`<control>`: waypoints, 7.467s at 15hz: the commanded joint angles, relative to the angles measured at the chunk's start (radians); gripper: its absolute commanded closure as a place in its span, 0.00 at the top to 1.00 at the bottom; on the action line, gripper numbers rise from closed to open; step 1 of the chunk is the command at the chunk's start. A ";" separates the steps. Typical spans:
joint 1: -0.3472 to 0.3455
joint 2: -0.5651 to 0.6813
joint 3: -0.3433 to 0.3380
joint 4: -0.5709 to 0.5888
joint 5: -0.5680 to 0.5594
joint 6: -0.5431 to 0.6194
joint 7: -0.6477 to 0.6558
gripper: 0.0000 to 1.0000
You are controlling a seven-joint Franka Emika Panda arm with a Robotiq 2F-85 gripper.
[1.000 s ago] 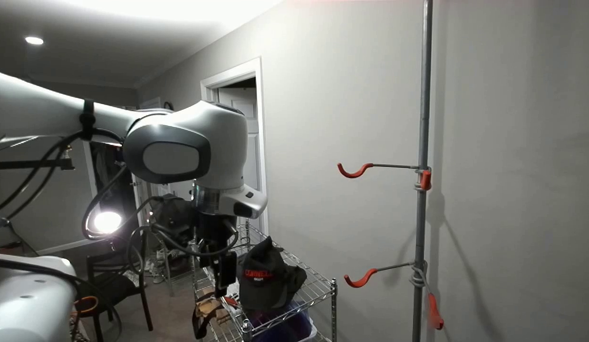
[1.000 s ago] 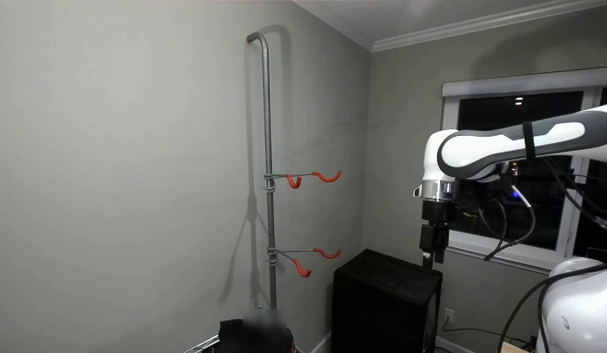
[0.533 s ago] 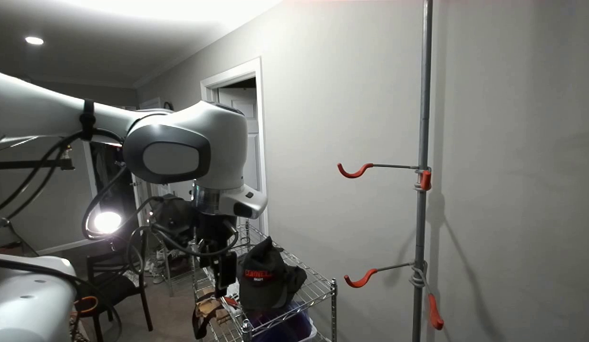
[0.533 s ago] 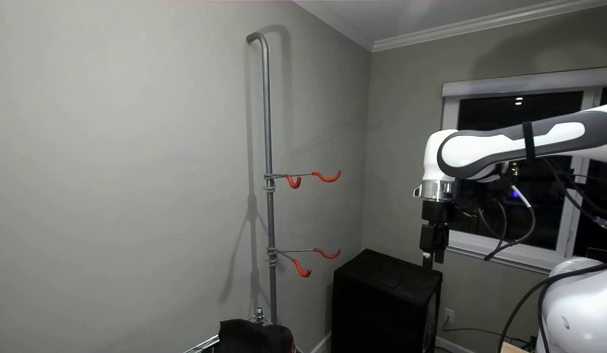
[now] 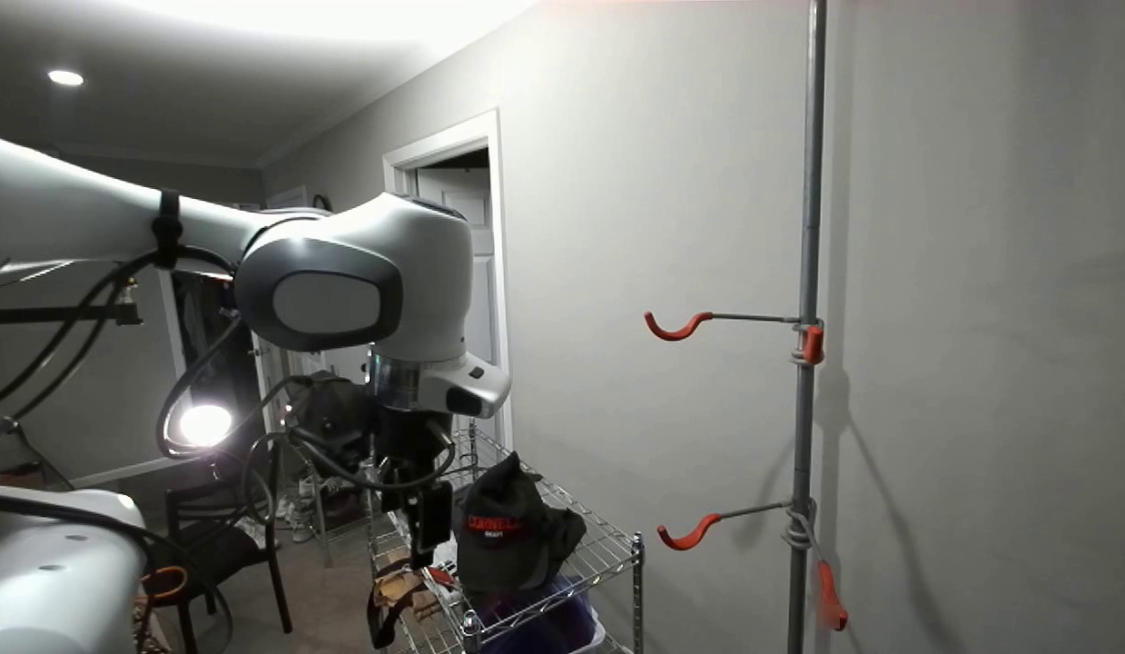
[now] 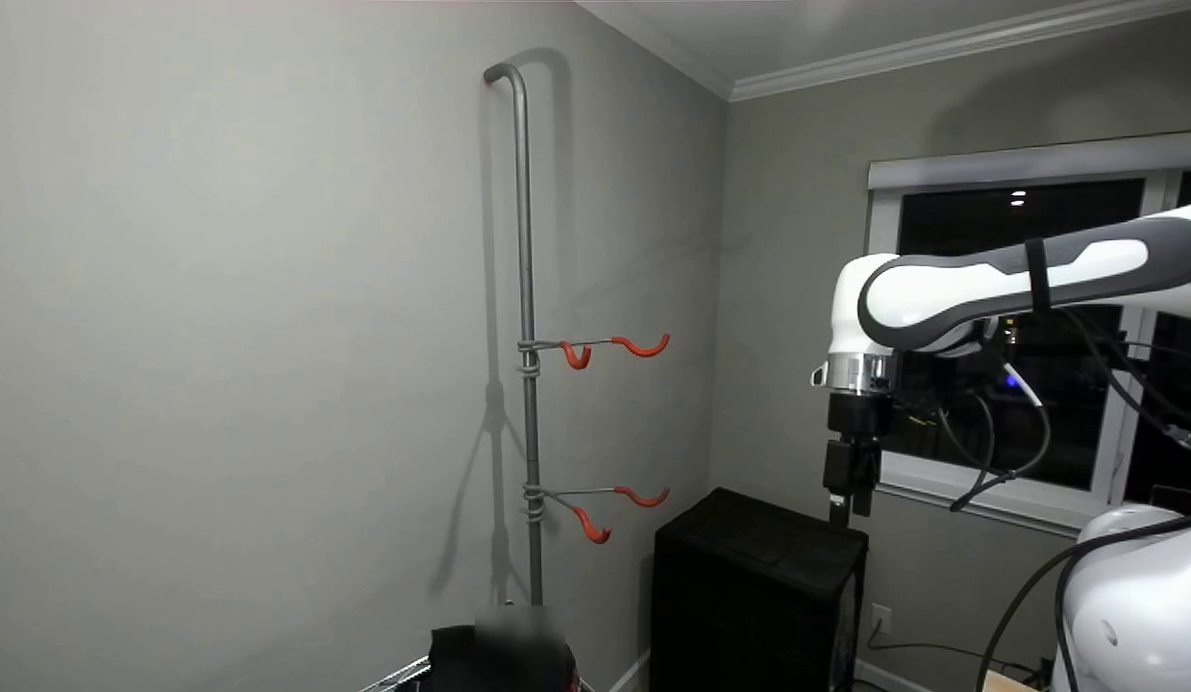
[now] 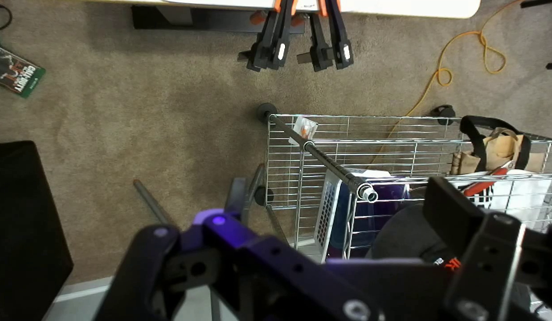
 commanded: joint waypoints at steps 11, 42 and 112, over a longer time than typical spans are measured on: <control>0.212 0.090 0.246 0.056 0.167 0.214 0.014 1.00; 0.314 0.886 0.500 0.398 0.060 0.844 0.122 1.00; -0.183 0.756 0.050 0.330 -0.374 0.923 0.162 0.05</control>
